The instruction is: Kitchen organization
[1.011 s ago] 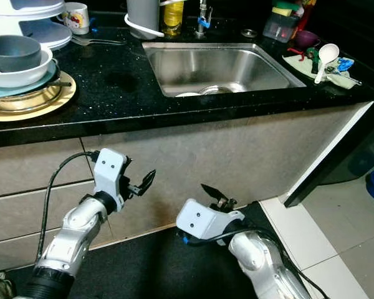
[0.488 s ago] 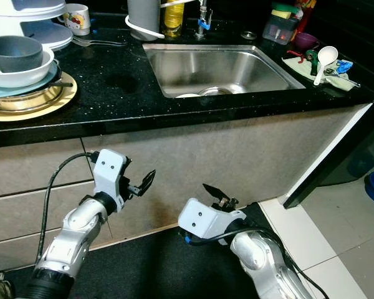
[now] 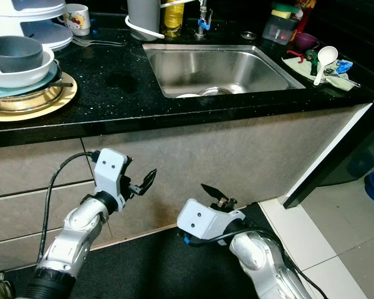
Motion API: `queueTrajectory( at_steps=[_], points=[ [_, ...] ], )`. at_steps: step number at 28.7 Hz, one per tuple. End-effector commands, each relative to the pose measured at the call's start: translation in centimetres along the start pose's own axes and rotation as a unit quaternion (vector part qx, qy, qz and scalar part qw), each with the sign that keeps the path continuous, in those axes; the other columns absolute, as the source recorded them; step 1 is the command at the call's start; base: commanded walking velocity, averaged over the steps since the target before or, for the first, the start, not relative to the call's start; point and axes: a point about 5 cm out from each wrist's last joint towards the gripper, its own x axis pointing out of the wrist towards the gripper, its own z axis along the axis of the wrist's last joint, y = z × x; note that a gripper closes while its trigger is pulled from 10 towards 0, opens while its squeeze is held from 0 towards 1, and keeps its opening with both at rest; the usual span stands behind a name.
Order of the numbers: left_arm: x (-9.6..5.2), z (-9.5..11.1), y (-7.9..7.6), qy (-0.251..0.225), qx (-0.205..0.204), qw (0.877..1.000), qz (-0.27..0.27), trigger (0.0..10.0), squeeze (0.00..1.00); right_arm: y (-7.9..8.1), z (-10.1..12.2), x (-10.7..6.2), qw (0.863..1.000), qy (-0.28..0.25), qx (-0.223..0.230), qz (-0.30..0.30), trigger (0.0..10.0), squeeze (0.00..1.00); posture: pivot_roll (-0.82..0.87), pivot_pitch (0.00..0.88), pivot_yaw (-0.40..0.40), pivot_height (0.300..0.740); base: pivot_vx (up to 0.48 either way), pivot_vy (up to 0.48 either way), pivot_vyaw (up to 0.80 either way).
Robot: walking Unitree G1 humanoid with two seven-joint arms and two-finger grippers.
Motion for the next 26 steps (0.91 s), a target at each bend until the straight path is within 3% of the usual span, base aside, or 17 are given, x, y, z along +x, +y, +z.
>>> queueTrajectory(
  at_steps=[1, 9, 14, 16, 18, 19, 21, 24, 25, 26],
  points=[
    [0.0, 0.4, 0.0, -0.008, 0.001, 1.000, 0.000, 10.0, 0.00, 0.0, -0.2, -0.1, 1.000, 0.005, 0.003, 0.000, 10.0, 0.00, 0.05, 0.048, -0.138, 0.740, 0.000, 0.000, 0.00],
    [-0.1, 0.2, -0.4, -0.005, 0.003, 1.000, -0.016, 10.0, 0.00, 0.5, 0.2, -0.2, 1.000, 0.000, 0.003, -0.001, 10.0, 0.00, 0.07, 0.033, -0.129, 0.740, 0.000, 0.000, 0.00],
    [0.4, 0.4, -1.3, -0.007, -0.009, 0.999, -0.035, 10.0, 0.00, 0.4, 0.4, -0.4, 0.999, -0.005, -0.021, -0.027, 10.0, 0.00, 0.07, 0.026, -0.127, 0.740, 0.000, 0.000, 0.00],
    [0.3, 0.5, -1.6, -0.008, -0.007, 0.999, -0.041, 10.0, 0.00, -0.2, 0.1, -0.4, 0.998, 0.000, 0.048, -0.047, 10.0, 0.00, 0.07, 0.027, -0.124, 0.740, 0.000, 0.000, 0.00],
    [0.0, 0.3, -2.0, -0.004, -0.010, 0.999, -0.048, 10.0, 0.00, -1.7, -0.7, -0.4, 0.980, 0.016, 0.171, -0.104, 10.0, 0.00, 0.07, 0.029, -0.124, 0.740, 0.000, 0.000, 0.00],
    [-0.3, -0.1, -2.3, 0.002, -0.009, 0.999, -0.052, 10.0, 0.00, -2.9, -1.1, -0.5, 0.962, 0.016, 0.230, -0.143, 10.0, 0.00, 0.08, 0.031, -0.124, 0.740, 0.000, 0.000, 0.00],
    [-0.3, -0.1, -2.3, 0.002, -0.009, 0.999, -0.052, 10.0, 0.00, -2.9, -1.1, -0.5, 0.962, 0.016, 0.230, -0.143, 10.0, 0.00, 0.08, 0.031, -0.124, 0.740, 0.000, 0.000, 0.00],
    [-1.8, -1.1, -2.5, 0.018, -0.016, 0.999, -0.036, 10.0, 0.00, -7.2, -2.8, -0.7, 0.884, 0.001, 0.392, -0.255, 10.0, 0.00, 0.09, 0.042, -0.133, 0.740, 0.000, 0.000, 0.00],
    [-2.1, -1.3, -2.4, 0.023, -0.019, 0.999, -0.026, 10.0, 0.00, -7.9, -3.1, -0.7, 0.866, 0.000, 0.418, -0.274, 10.0, 0.00, 0.09, 0.042, -0.133, 0.740, 0.000, 0.000, 0.00],
    [-2.1, -1.3, -2.4, 0.023, -0.019, 0.999, -0.026, 10.0, 0.00, -7.9, -3.1, -0.7, 0.866, 0.000, 0.418, -0.274, 10.0, 0.00, 0.09, 0.042, -0.133, 0.740, 0.000, 0.000, 0.00]
  ],
)
